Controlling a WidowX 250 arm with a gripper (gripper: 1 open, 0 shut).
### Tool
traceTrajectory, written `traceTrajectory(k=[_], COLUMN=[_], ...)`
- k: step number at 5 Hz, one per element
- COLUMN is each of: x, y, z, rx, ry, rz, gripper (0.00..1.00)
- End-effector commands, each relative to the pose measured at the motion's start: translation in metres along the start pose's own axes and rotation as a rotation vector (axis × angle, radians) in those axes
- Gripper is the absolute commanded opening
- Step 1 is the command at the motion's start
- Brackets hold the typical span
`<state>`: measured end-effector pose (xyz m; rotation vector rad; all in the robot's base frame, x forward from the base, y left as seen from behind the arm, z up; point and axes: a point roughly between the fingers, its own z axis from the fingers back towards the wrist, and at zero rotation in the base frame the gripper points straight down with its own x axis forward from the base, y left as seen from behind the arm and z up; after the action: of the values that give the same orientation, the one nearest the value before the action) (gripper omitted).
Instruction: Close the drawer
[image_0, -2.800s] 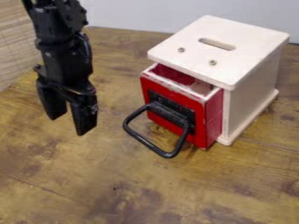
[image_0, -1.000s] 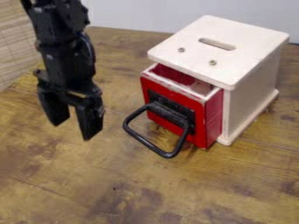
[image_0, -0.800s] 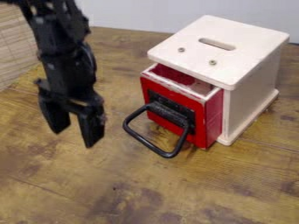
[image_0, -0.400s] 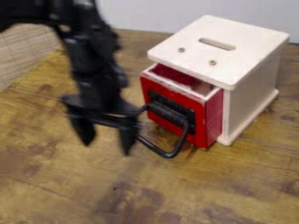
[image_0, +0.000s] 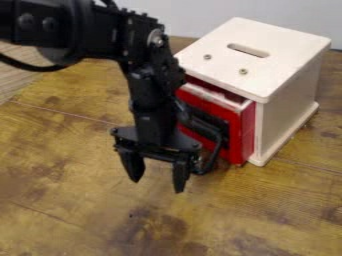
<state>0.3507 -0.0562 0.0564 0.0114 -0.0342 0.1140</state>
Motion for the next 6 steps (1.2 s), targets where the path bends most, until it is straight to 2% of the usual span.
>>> traceTrajectory(k=[1, 3, 4, 5, 6], x=[0.026, 0.034, 0.035, 0.030, 0.029], y=[-0.009, 0.001, 0.012, 0.022, 0.017], z=[0.020, 0.019, 0.014, 0.008, 0.011], rx=[-0.033, -0.025, -0.024, -0.023, -0.017], ry=[-0.106, -0.118, -0.123, -0.127, -0.128], rz=[0.027, -0.010, -0.009, -0.005, 0.021], gripper=[1.00, 1.00, 1.00, 1.00, 1.00])
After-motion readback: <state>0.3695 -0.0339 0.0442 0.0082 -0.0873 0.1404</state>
